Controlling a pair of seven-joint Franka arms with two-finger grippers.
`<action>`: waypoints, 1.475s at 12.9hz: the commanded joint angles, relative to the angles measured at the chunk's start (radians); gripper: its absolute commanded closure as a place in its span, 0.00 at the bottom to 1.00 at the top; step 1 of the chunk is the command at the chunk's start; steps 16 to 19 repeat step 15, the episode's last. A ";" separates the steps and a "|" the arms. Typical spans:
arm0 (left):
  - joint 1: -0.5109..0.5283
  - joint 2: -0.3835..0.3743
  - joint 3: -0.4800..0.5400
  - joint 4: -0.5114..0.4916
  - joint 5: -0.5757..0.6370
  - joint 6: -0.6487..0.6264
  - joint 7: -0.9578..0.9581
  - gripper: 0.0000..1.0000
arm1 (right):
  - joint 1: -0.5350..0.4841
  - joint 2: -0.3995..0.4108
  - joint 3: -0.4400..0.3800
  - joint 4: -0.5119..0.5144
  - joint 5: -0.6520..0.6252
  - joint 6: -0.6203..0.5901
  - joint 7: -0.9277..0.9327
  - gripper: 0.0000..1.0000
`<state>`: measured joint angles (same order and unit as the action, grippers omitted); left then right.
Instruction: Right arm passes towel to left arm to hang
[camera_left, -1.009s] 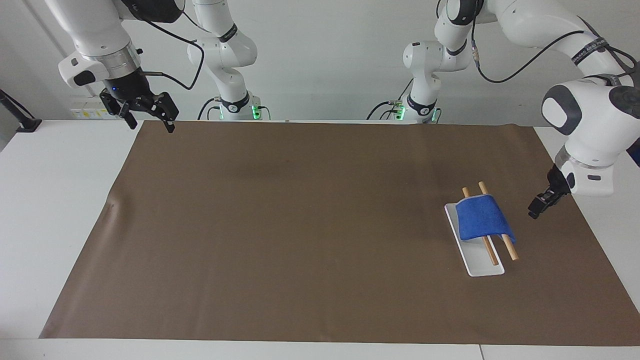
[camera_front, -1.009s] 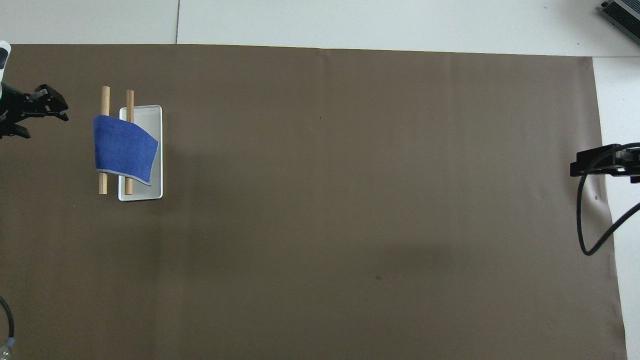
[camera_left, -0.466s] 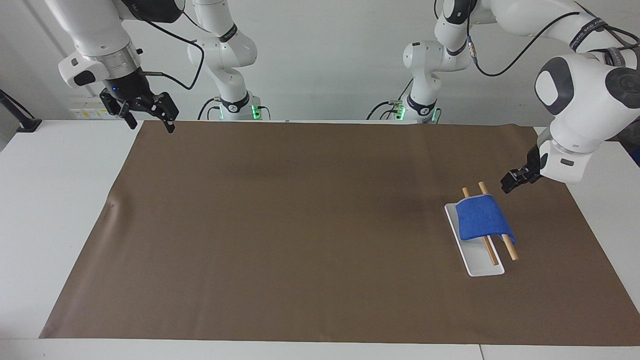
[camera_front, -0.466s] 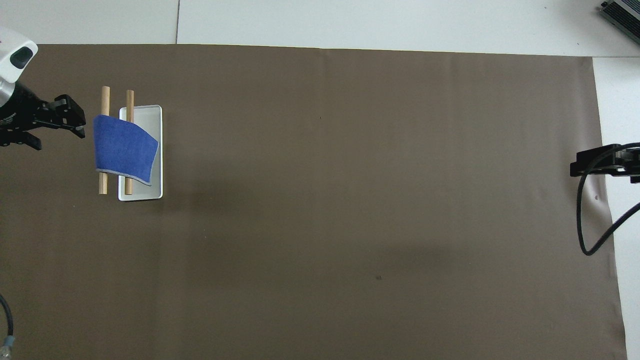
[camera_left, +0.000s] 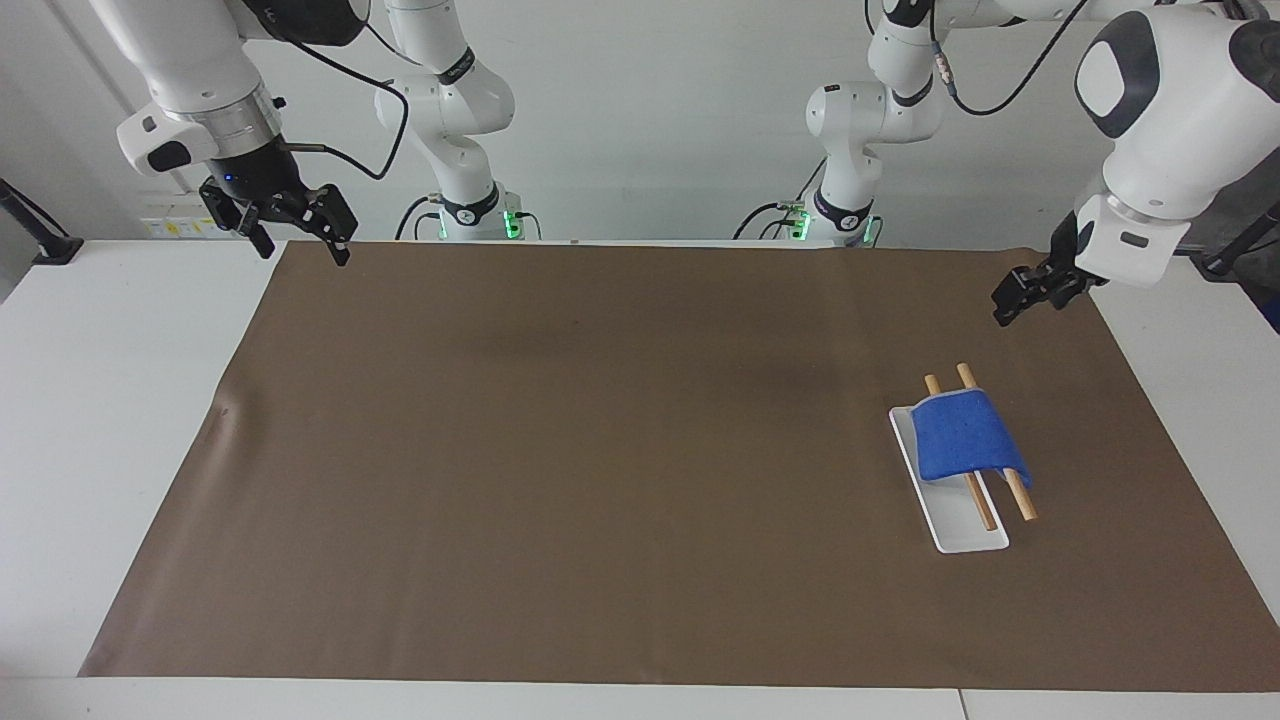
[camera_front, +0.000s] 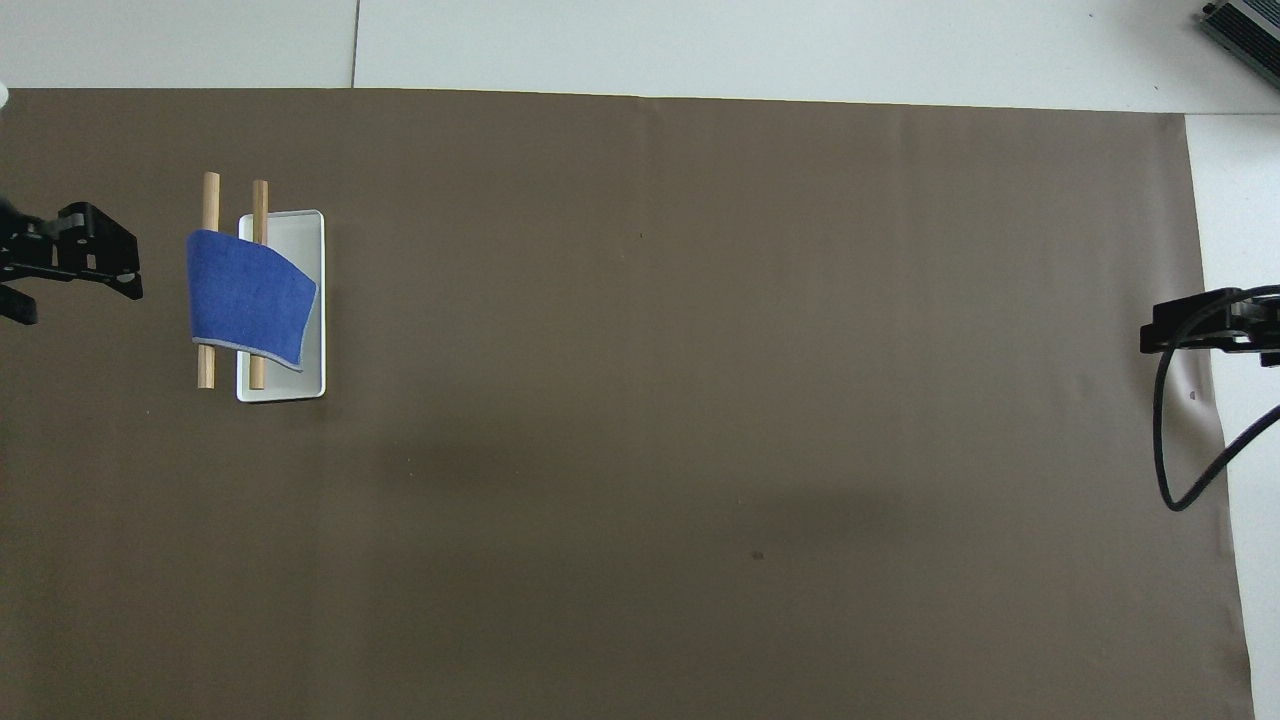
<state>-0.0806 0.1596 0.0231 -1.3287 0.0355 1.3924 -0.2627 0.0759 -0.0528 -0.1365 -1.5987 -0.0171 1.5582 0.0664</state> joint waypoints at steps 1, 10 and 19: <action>-0.011 -0.029 -0.002 -0.009 -0.012 -0.018 0.043 0.10 | -0.016 -0.024 0.012 -0.024 0.019 -0.007 -0.011 0.00; -0.013 -0.095 -0.037 -0.053 -0.017 0.026 0.040 0.00 | -0.016 -0.024 0.012 -0.024 0.019 -0.007 -0.011 0.00; -0.013 -0.110 -0.045 -0.093 -0.017 0.060 0.049 0.00 | -0.016 -0.024 0.012 -0.024 0.019 -0.007 -0.011 0.00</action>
